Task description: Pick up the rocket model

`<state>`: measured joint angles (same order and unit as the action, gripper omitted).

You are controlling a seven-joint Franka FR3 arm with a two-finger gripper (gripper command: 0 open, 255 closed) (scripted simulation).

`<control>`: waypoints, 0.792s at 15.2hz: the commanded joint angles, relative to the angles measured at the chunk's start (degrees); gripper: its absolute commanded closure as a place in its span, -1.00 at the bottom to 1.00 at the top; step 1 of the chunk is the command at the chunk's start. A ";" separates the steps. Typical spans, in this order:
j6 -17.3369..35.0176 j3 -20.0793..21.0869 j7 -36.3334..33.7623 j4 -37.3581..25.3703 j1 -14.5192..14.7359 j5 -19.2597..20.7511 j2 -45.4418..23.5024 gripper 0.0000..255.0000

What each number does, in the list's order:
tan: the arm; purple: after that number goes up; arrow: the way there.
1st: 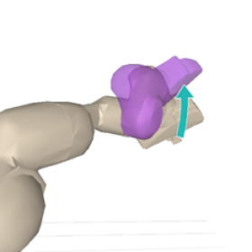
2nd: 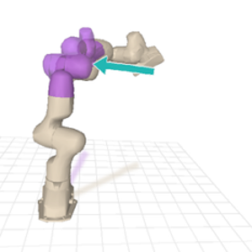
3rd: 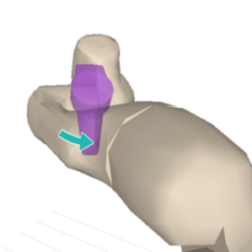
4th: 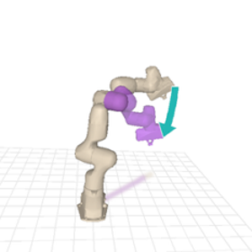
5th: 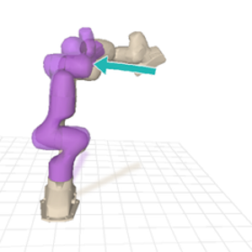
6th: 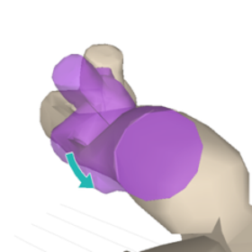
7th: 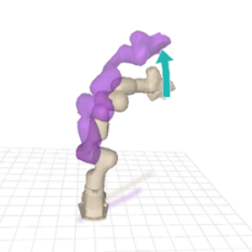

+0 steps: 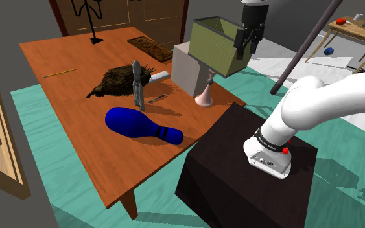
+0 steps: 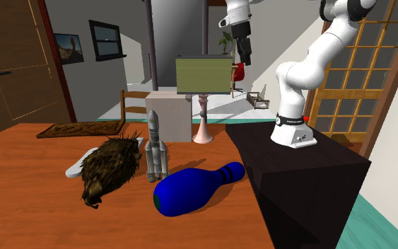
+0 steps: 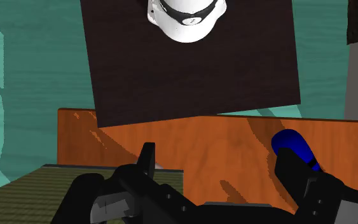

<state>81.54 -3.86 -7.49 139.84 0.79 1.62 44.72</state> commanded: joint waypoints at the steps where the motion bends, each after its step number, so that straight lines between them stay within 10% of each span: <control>1: 0.00 0.00 0.00 0.00 0.00 0.00 0.00 -1.00; 12: 30.88 3.59 -1.67 9.35 3.58 -2.59 -9.54 -1.00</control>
<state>109.40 -0.54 -9.09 149.17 4.10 -0.84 36.55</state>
